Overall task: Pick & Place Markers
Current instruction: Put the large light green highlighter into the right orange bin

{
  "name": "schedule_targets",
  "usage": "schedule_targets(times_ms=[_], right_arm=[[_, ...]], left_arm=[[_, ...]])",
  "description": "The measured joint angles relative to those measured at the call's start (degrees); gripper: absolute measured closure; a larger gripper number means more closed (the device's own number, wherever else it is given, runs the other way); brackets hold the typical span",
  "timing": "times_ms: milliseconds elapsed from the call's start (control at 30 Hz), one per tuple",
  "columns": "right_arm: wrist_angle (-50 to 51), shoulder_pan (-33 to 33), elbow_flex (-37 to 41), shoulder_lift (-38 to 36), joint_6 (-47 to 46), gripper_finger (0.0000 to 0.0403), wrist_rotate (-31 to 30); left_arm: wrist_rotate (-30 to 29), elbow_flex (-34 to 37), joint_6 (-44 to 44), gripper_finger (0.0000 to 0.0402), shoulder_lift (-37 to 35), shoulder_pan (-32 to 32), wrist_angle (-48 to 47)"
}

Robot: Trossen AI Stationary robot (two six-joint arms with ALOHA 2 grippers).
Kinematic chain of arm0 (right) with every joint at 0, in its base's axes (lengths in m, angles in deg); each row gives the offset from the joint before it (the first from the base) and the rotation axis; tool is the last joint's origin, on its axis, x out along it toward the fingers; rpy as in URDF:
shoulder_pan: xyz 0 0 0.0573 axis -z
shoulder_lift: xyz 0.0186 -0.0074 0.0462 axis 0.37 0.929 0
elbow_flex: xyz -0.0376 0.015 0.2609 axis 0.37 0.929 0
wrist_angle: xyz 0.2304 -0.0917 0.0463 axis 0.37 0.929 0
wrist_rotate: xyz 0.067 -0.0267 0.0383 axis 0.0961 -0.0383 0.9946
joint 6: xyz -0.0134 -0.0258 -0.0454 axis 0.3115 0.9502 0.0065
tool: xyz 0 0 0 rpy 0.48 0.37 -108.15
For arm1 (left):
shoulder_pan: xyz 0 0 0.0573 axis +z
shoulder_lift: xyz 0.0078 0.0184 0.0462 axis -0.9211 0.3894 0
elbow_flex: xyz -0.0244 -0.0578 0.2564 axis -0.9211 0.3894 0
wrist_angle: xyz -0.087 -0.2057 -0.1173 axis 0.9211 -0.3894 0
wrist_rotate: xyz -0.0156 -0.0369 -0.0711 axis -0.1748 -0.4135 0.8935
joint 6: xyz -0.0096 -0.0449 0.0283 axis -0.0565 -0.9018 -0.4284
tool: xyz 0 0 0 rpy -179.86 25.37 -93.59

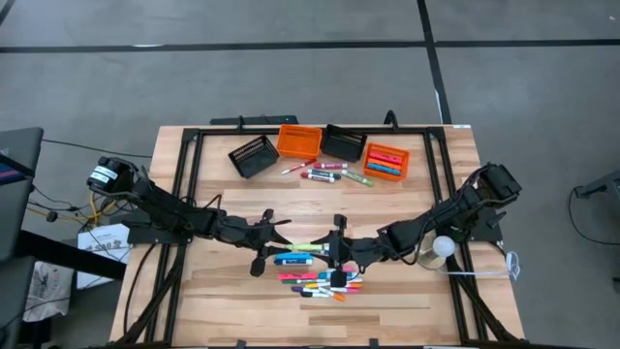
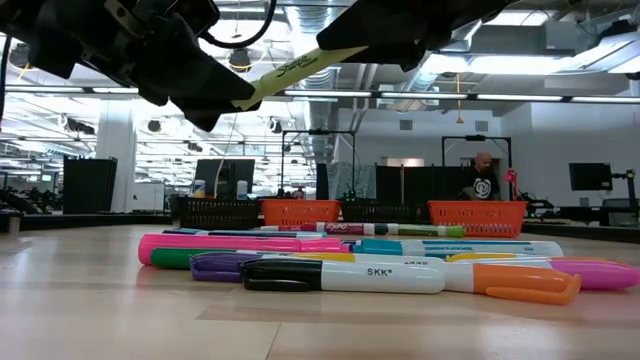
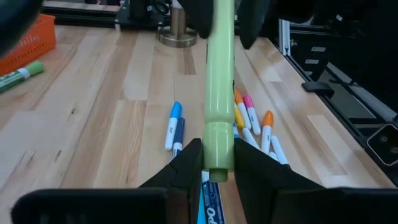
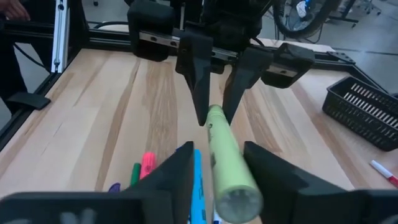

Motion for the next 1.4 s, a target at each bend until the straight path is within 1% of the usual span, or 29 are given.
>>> schedule_targets(times_ms=[100,200,400,600,867,1133,1267,1400], right_arm=[[0.42,-0.02,0.0,0.0,0.0,0.0242,0.07],[0.4,-0.02,0.0,0.0,-0.02,0.0227,0.04],[-0.32,0.0,0.02,0.0,-0.02,0.0224,-0.13],[-3.75,0.09,0.02,0.0,0.45,0.0241,-0.43],[-6.99,2.36,0.02,0.0,0.94,0.0263,-0.2],[-9.54,4.42,0.02,0.0,0.92,0.0284,0.04],[-9.52,4.46,0.02,0.0,0.9,0.0313,0.68],[-9.52,4.87,0.02,-0.02,0.88,0.0353,4.2]], left_arm=[[0.02,0.0,0.9,0.0321,0.0,0.0,1.14],[0.07,-0.02,1.0,0.0321,-0.02,0.0,2.96],[0.28,-0.02,1.12,0.0321,-0.02,0.0,4.67],[-2.16,-0.02,2.78,0.0321,-0.02,-0.07,6.46],[-2.79,-0.02,5.29,0.0321,-0.02,0.35,8.03],[-3.91,-0.02,5.37,0.0321,-0.02,0.83,8.02],[-3.92,-0.02,5.37,0.0321,-0.02,0.81,8.02],[-3.69,-0.02,5.46,0.0321,-0.02,0.74,7.8]])
